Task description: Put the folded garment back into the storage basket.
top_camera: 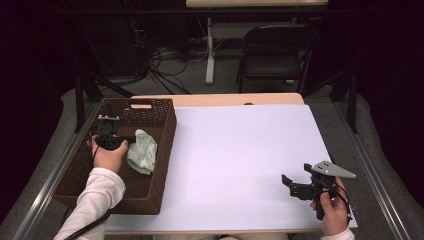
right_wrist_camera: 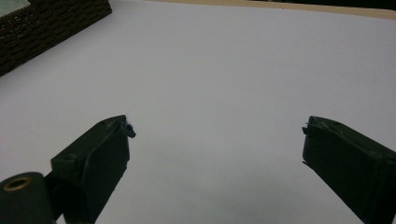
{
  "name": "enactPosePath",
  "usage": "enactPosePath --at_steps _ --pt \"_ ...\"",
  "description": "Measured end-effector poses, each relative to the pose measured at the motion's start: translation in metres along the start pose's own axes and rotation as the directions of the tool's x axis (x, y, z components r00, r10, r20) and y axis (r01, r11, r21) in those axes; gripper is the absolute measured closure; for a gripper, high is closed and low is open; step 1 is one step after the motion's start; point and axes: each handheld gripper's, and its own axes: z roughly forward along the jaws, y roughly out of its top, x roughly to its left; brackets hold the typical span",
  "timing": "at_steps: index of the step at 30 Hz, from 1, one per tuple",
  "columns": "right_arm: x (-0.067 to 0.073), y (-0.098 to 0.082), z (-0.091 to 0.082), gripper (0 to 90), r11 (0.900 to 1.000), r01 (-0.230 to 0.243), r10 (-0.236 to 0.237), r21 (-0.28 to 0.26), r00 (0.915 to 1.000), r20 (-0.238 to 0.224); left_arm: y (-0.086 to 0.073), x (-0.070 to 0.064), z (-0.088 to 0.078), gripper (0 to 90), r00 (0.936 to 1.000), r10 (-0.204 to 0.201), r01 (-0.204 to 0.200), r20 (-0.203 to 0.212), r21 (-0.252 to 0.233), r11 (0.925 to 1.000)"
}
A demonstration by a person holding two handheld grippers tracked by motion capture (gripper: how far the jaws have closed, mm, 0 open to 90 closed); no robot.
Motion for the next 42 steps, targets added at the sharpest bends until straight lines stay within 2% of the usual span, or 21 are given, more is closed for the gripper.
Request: enactPosePath --at_steps 6,11,22,24,31,33,42 --pt "-0.001 0.0 -0.001 6.9 1.0 -0.004 0.004 -0.006 1.0 -0.006 -0.002 0.008 0.001 90.0 0.9996 -0.028 0.028 -0.004 -0.004 0.9996" --pt "-0.001 0.001 -0.003 6.9 1.0 0.0 0.0 -0.006 1.0 -0.001 -0.002 0.01 -0.001 90.0 0.9996 -0.028 0.028 -0.009 0.011 0.9995" --pt "-0.001 0.001 -0.004 6.9 1.0 0.002 -0.002 -0.015 0.9999 0.013 -0.003 0.011 0.0 90.0 0.9992 -0.036 0.036 -0.018 0.004 0.9993" --pt "-0.002 0.001 -0.005 6.9 1.0 0.003 -0.003 -0.012 1.0 0.001 -0.003 0.011 0.0 90.0 0.9991 -0.038 0.038 -0.02 0.003 0.9993" --pt "-0.002 0.001 -0.005 6.9 1.0 0.005 -0.005 -0.012 1.0 0.002 -0.003 0.011 0.0 90.0 0.9987 -0.04 0.04 -0.031 0.006 0.9992" --pt "-0.002 0.001 -0.005 6.9 1.0 0.005 -0.005 -0.012 1.0 0.0 -0.003 0.011 0.001 90.0 0.9986 -0.031 0.032 -0.043 0.014 0.9994" --pt "-0.002 0.001 -0.005 7.0 1.0 0.005 -0.005 -0.011 1.0 -0.003 -0.003 0.013 0.002 89.5 0.9961 -0.038 0.041 -0.079 0.033 0.9986"
